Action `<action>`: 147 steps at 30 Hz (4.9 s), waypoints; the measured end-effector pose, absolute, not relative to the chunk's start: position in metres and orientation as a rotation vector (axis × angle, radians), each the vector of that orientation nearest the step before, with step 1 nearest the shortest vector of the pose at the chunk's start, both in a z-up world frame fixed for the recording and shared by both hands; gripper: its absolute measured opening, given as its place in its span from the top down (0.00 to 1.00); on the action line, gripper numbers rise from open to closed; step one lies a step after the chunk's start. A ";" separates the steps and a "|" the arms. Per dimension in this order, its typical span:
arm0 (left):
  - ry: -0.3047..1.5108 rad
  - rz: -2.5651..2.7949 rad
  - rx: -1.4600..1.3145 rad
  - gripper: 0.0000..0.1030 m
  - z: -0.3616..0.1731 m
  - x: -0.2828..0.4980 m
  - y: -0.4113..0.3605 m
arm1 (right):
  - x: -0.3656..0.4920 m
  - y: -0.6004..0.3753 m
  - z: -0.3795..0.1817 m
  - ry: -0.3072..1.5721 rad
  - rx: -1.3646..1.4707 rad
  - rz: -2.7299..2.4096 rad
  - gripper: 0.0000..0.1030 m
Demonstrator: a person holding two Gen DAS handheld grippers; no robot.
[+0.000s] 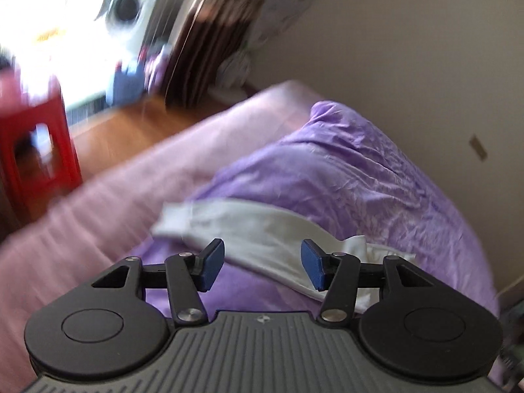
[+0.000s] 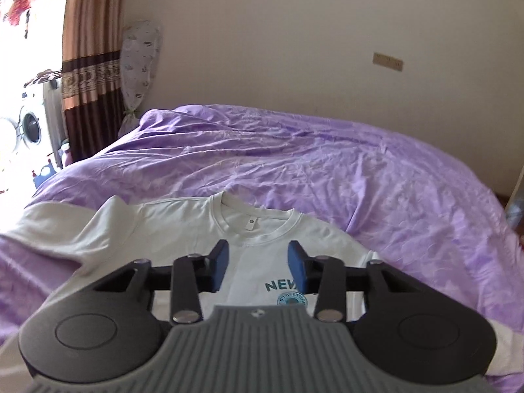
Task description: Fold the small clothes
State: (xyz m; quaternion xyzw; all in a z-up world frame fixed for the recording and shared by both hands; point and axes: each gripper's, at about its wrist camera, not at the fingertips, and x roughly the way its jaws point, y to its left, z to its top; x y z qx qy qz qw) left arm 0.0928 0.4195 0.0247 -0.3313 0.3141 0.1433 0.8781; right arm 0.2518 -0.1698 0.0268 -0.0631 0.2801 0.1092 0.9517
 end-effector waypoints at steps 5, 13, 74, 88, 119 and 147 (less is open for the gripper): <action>0.685 0.336 -0.983 0.32 -0.059 0.104 0.472 | 0.285 -0.147 0.005 0.581 -0.122 0.263 0.71; 0.631 0.450 -1.235 0.33 -0.128 0.113 0.525 | 0.322 -0.100 -0.049 0.643 -0.208 0.293 0.71; 0.867 -0.290 0.139 0.56 -0.065 0.236 0.056 | 0.322 -0.232 -0.146 1.167 0.536 0.360 0.46; 0.855 0.067 -0.107 0.56 -0.047 0.271 0.200 | 0.362 -0.169 -0.070 1.040 0.387 0.462 0.99; 0.999 0.057 -0.262 0.80 -0.148 0.361 0.173 | 0.421 -0.292 -0.063 0.897 0.233 0.168 0.99; 1.078 0.049 -0.121 0.90 -0.138 0.312 0.155 | 0.404 -0.332 -0.157 1.115 0.338 0.048 1.00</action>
